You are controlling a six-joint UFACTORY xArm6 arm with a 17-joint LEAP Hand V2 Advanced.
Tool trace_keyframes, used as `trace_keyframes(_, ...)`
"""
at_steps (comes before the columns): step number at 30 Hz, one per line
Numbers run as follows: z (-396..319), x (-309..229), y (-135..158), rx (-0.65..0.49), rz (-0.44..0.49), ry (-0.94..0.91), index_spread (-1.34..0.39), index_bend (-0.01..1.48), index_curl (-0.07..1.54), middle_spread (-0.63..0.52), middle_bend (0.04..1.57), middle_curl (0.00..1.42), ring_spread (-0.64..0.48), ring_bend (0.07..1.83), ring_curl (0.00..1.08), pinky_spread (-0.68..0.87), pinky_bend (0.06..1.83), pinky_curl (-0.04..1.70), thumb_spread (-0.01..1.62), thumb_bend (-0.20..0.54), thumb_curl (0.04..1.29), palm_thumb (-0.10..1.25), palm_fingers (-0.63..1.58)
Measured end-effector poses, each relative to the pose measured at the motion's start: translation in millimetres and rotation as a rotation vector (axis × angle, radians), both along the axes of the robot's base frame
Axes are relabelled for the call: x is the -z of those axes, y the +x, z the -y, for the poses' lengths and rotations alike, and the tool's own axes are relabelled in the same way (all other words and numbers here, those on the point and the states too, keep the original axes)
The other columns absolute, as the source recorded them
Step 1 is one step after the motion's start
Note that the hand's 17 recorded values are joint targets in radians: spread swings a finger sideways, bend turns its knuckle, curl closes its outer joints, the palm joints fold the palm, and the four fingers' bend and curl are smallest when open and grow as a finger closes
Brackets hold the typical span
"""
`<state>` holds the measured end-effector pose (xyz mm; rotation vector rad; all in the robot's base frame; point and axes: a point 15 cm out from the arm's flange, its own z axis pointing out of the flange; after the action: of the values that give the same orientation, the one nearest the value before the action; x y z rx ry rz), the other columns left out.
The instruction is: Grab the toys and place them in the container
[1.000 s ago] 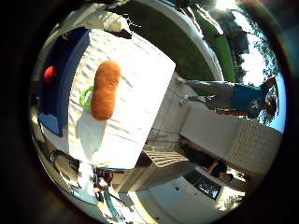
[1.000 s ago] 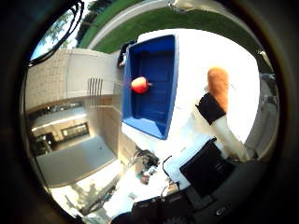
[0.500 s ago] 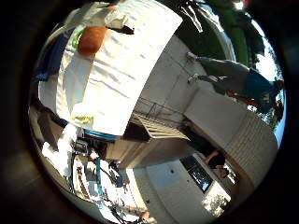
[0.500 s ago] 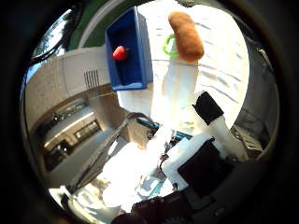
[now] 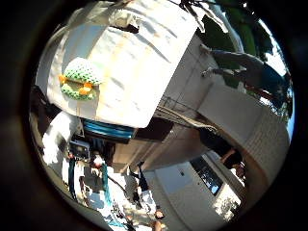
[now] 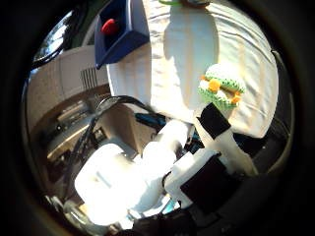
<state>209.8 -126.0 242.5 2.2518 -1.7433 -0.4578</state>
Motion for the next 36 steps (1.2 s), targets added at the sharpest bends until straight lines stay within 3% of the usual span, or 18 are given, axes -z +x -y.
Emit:
trace_keyframes(10, -10.1, 43.8, -34.0, 0.035, -0.062, 0.020, -0.12, 0.16, 0.29, 0.11, 0.17, 0.31, 0.31, 0.36, 0.31, 0.49, 0.70, 0.25, 1.19, -0.028, 0.40, 0.66, 0.09)
trace_keyframes(16, -10.9, 72.0, -32.1, 0.045, -0.026, -0.005, -0.11, 0.17, 0.29, 0.10, 0.18, 0.32, 0.31, 0.37, 0.31, 0.49, 0.69, 0.24, 1.18, -0.025, 0.39, 0.66, 0.12)
trace_keyframes(18, -12.9, 75.9, -30.8, 0.055, -0.022, -0.018, -0.09, 0.17, 0.28, 0.08, 0.22, 0.33, 0.30, 0.42, 0.32, 0.49, 0.69, 0.23, 1.17, -0.019, 0.40, 0.67, 0.24)
trace_keyframes(19, -15.4, 76.2, -29.0, 0.052, -0.020, -0.025, -0.09, 0.16, 0.27, 0.03, 0.29, 0.35, 0.29, 0.52, 0.34, 0.50, 0.70, 0.21, 1.16, -0.013, 0.40, 0.70, 0.49)
trace_keyframes(20, -18.0, 75.9, -27.2, 0.042, -0.019, -0.029, -0.09, 0.16, 0.27, 0.03, 0.29, 0.35, 0.29, 0.52, 0.34, 0.50, 0.70, 0.21, 1.16, -0.013, 0.40, 0.70, 0.49)
trace_keyframes(22, -21.1, 74.0, -24.1, 0.025, -0.011, -0.038, -0.17, 0.09, 0.23, -0.01, 0.47, 0.41, 0.23, 0.77, 0.38, 0.47, 0.84, 0.23, 1.15, -0.005, 0.41, 0.74, 0.99)
trace_keyframes(23, -21.1, 74.2, -24.3, 0.028, -0.011, -0.037, -0.19, 0.08, 0.21, -0.03, 0.53, 0.43, 0.22, 0.85, 0.40, 0.47, 0.85, 0.22, 1.14, -0.003, 0.41, 0.76, 1.09)
trace_keyframes(24, -21.6, 73.7, -23.5, 0.034, -0.007, -0.033, -0.24, 0.13, 0.22, -0.06, 0.64, 0.50, 0.17, 1.01, 0.49, 0.45, 0.91, 0.28, 1.13, -0.006, 0.42, 0.79, 1.11)
trace_keyframes(27, -19.4, 70.1, -20.8, 0.073, 0.008, -0.027, -0.34, 0.21, 0.23, -0.12, 0.82, 0.62, 0.08, 1.17, 0.61, 0.40, 1.14, 0.39, 1.11, -0.007, 0.43, 0.85, 1.15)
trace_keyframes(36, -20.1, 3.4, 32.0, 0.228, 0.188, 0.013, -0.58, 0.56, 0.35, -0.19, 1.07, 0.83, -0.05, 1.30, 0.73, 0.26, 1.45, 0.58, 1.11, -0.009, 0.52, 0.98, 1.06)
